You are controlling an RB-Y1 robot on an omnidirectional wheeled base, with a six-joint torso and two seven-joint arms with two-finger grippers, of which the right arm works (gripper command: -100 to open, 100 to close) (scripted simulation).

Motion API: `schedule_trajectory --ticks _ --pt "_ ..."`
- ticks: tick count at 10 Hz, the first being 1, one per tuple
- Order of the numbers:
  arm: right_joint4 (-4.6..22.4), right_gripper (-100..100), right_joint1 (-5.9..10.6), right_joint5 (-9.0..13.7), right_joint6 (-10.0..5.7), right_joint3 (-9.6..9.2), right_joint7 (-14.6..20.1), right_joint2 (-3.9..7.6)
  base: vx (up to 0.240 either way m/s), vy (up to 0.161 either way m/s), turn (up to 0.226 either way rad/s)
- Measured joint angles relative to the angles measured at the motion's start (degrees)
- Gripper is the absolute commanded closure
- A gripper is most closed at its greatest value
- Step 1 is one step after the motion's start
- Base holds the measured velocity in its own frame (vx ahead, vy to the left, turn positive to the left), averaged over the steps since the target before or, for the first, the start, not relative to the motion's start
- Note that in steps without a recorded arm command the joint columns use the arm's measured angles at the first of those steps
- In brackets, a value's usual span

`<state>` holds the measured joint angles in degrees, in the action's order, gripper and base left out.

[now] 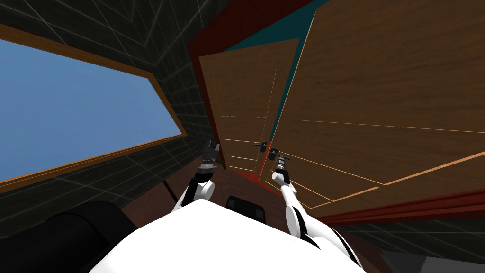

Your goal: Push the door open

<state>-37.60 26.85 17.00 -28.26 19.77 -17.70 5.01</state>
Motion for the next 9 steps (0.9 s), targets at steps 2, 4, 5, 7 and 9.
schedule_trajectory --ticks 2,4,5,7,9 --pt "-0.19 -100 -0.17 0.04 -0.19 0.14 -0.05 -0.03 0.165 -0.049 0.035" --pt "-0.07 100 -0.05 0.05 -0.35 0.15 -0.06 -0.09 0.032 -0.009 0.002" --pt "-0.08 100 -0.05 0.05 -0.33 0.15 -0.06 -0.08 -0.026 0.008 -0.003" --pt "-0.12 100 0.0 0.06 -0.34 0.17 -0.02 -0.04 -0.019 0.005 0.002" --pt "-0.02 100 -0.12 0.06 -0.26 0.15 -0.03 -0.12 -0.004 0.001 0.0"
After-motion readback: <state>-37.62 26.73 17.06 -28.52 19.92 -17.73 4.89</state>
